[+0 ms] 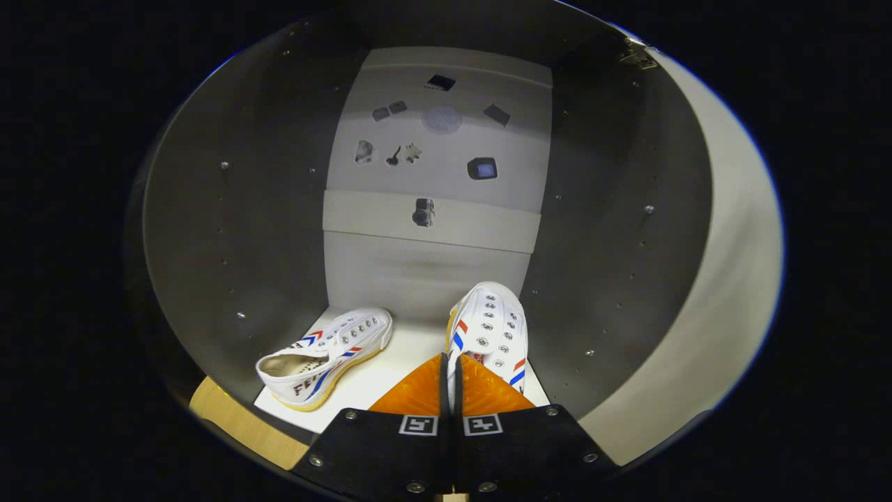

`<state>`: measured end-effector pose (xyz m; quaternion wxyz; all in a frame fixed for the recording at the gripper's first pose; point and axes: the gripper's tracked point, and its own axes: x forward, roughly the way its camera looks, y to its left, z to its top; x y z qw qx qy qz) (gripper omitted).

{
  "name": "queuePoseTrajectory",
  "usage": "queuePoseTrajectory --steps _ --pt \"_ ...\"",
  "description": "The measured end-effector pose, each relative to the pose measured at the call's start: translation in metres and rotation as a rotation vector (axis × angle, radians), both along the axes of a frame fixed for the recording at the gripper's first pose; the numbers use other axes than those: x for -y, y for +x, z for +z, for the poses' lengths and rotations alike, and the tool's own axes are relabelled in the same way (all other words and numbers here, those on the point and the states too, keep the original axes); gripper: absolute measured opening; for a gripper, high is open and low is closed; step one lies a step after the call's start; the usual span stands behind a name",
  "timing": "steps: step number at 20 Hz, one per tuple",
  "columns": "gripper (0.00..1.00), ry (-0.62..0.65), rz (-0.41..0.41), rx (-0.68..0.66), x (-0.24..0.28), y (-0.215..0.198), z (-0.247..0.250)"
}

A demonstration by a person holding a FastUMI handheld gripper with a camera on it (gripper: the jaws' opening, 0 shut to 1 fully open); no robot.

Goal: Open the shoe cabinet door, grab the shoes and put them into the shoe cabinet, then close the shoe cabinet door.

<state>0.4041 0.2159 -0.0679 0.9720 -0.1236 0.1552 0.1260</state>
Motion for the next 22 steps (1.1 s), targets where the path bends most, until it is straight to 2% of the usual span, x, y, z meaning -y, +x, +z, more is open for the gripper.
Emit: queuePoseTrajectory --steps 6,9,11,12,17,21,22 --pt "0.00 -0.035 -0.013 -0.046 -0.003 0.042 -0.046" --pt "0.00 0.000 -0.011 -0.066 -0.007 0.049 -0.055" --pt "0.03 -0.010 -0.003 -0.055 -0.007 0.049 -0.055" --pt "0.10 -0.015 0.006 -0.039 -0.008 0.047 -0.053" --pt "0.27 0.006 0.010 -0.012 -0.009 0.018 -0.038" --pt "0.51 0.112 0.014 0.020 -0.008 -0.033 -0.013" --pt "0.64 0.129 0.007 0.027 -0.005 -0.049 -0.009"
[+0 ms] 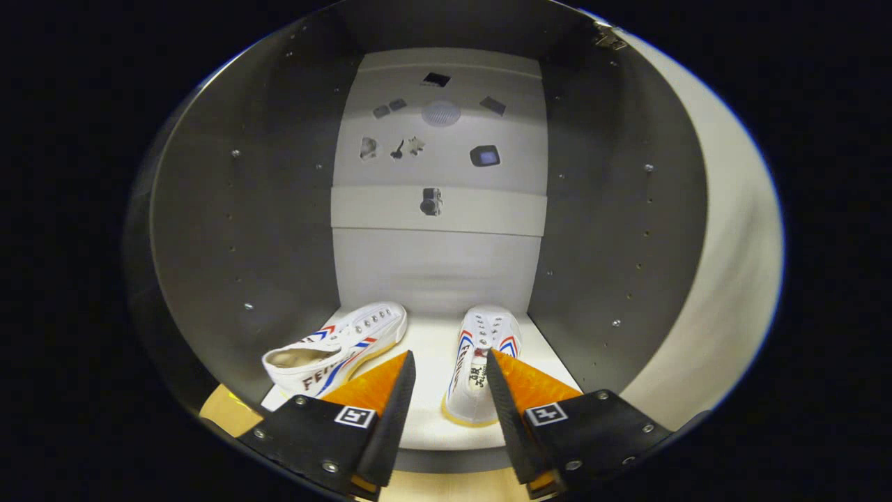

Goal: Open the shoe cabinet door, grab the shoes and put them into the shoe cabinet, then close the shoe cabinet door.

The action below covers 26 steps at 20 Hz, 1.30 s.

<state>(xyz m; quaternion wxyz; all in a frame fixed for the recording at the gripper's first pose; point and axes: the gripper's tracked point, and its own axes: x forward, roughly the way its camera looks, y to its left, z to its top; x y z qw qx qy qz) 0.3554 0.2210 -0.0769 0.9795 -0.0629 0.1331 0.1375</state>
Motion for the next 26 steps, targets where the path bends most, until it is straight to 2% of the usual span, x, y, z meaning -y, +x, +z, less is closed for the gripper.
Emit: queuePoseTrajectory --steps 1,2,4,9,19,26 --pt "0.71 0.012 -0.008 0.006 0.002 -0.014 0.003" --pt "0.84 0.016 -0.009 0.011 0.004 -0.026 0.006" --pt "0.93 0.017 0.003 0.014 0.007 -0.051 0.017" --pt "0.93 0.046 0.012 0.074 0.016 -0.115 0.048" --pt "0.93 0.059 -0.011 0.133 0.062 -0.253 0.072" --pt "0.93 0.070 -0.123 0.177 0.150 -0.323 0.090"
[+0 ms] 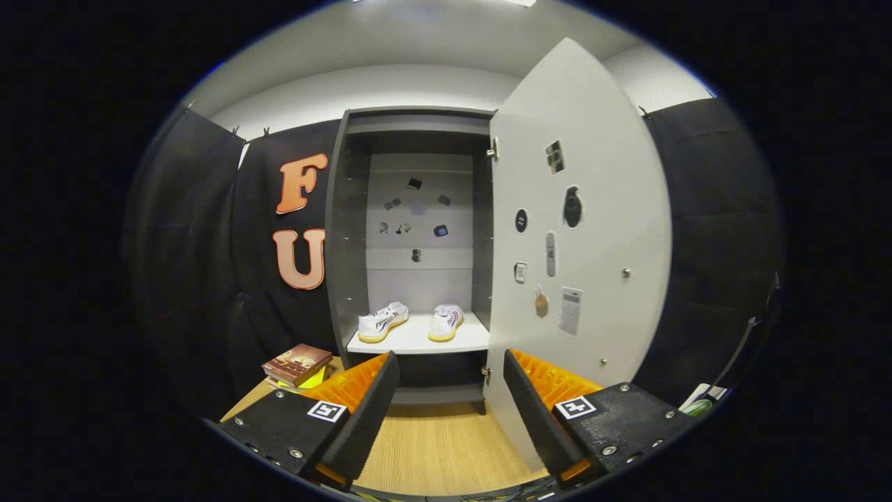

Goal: Open the shoe cabinet door, grab the shoes and put them into the shoe cabinet, then close the shoe cabinet door.

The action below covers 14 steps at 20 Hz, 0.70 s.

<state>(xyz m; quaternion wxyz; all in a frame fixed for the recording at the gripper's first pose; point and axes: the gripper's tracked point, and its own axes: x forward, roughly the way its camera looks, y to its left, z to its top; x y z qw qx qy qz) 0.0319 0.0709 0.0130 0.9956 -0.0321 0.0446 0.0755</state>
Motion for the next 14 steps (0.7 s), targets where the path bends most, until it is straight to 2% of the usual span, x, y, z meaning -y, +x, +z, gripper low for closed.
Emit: queuePoseTrajectory --steps 4,8,14 --pt "0.93 -0.001 -0.083 0.008 0.066 -0.022 0.006" --pt "0.93 -0.003 -0.156 0.002 0.128 -0.025 0.006" --pt "0.93 -0.005 -0.176 -0.025 0.191 -0.003 -0.002"
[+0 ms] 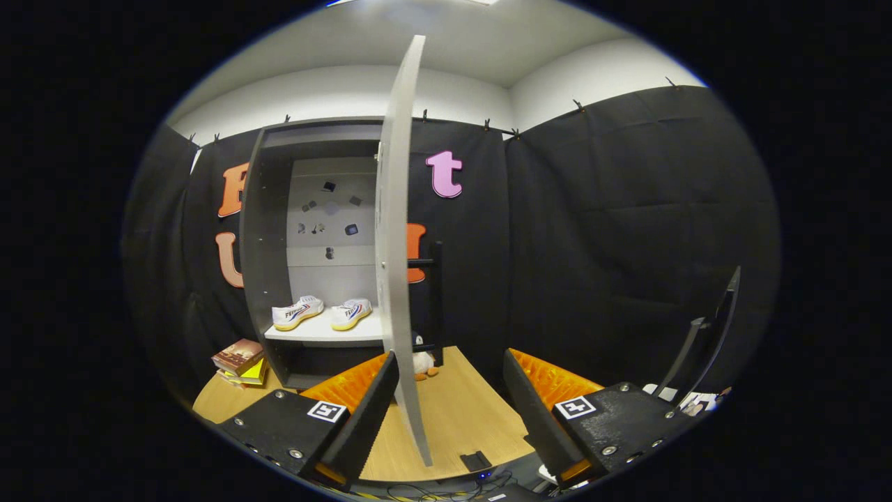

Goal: Open the shoe cabinet door, grab the shoes and put them into the shoe cabinet, then close the shoe cabinet door.

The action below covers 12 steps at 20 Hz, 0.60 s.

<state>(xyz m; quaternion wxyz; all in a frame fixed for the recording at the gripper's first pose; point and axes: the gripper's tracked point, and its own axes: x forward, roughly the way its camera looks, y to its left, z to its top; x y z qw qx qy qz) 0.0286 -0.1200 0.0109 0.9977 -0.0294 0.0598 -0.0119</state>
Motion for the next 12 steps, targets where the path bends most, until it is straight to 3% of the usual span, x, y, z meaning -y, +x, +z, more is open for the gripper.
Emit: queuePoseTrajectory --steps 7,12 --pt "0.94 -0.009 0.082 -0.072 0.001 0.042 -0.033" --pt "0.91 0.040 0.145 -0.080 -0.012 0.041 -0.034"
